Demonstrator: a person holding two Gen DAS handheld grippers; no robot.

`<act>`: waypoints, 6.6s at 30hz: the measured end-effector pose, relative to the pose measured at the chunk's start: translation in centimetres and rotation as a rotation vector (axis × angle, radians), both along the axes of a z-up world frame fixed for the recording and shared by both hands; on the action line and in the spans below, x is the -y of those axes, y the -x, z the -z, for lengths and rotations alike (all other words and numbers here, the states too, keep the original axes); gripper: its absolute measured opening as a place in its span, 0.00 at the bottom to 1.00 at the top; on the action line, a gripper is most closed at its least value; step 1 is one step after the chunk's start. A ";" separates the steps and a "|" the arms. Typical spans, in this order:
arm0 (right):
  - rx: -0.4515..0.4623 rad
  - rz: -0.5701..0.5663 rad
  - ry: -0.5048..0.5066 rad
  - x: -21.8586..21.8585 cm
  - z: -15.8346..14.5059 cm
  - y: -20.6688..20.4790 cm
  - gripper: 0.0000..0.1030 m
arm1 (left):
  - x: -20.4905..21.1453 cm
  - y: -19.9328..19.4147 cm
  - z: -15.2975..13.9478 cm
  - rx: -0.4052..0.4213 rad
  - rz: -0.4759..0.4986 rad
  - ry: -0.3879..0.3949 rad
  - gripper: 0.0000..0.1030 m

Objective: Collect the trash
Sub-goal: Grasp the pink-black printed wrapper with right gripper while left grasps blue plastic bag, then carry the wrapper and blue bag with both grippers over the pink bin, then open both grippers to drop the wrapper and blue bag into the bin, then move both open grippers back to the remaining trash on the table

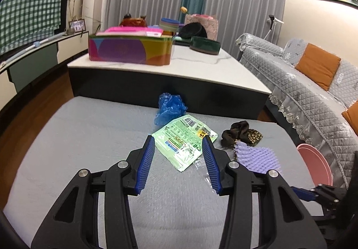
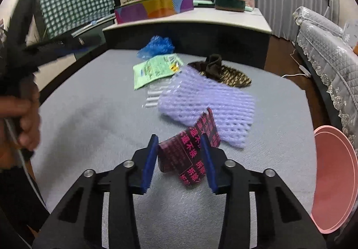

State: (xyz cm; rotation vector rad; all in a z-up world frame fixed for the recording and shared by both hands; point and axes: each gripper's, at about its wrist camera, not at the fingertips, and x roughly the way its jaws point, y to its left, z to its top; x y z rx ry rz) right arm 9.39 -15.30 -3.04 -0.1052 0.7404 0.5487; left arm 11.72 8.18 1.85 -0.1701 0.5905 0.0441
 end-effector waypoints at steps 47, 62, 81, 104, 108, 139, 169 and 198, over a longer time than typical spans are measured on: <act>0.078 0.206 -0.055 6.1 -3.1 -2.8 0.13 | 0.5 -6.9 0.5 -0.043 0.001 -0.063 0.01; 0.197 0.309 -0.098 9.7 -8.1 0.8 0.13 | 4.1 1.8 -3.6 0.020 0.096 -0.053 0.00; 0.296 0.418 -0.098 14.6 -11.8 3.9 0.13 | 10.3 5.2 -3.7 0.041 0.226 -0.069 0.00; 0.288 0.523 -0.076 18.7 -11.5 2.8 0.13 | 14.2 3.6 -2.9 0.037 0.301 -0.046 0.01; 0.299 0.550 -0.078 19.8 -11.9 2.8 0.13 | 15.2 3.5 -3.0 0.039 0.319 -0.047 0.01; 0.306 0.723 -0.096 27.4 -12.7 1.8 0.13 | 23.9 -0.4 -4.4 0.039 0.459 -0.039 0.01; 0.238 0.769 -0.046 29.5 -10.4 -1.2 0.13 | 33.7 -4.8 -0.6 -0.038 0.622 -0.050 0.01; 0.296 0.482 -0.136 16.3 -11.5 -0.8 0.47 | 14.0 -0.3 -5.0 -0.019 0.404 -0.124 0.23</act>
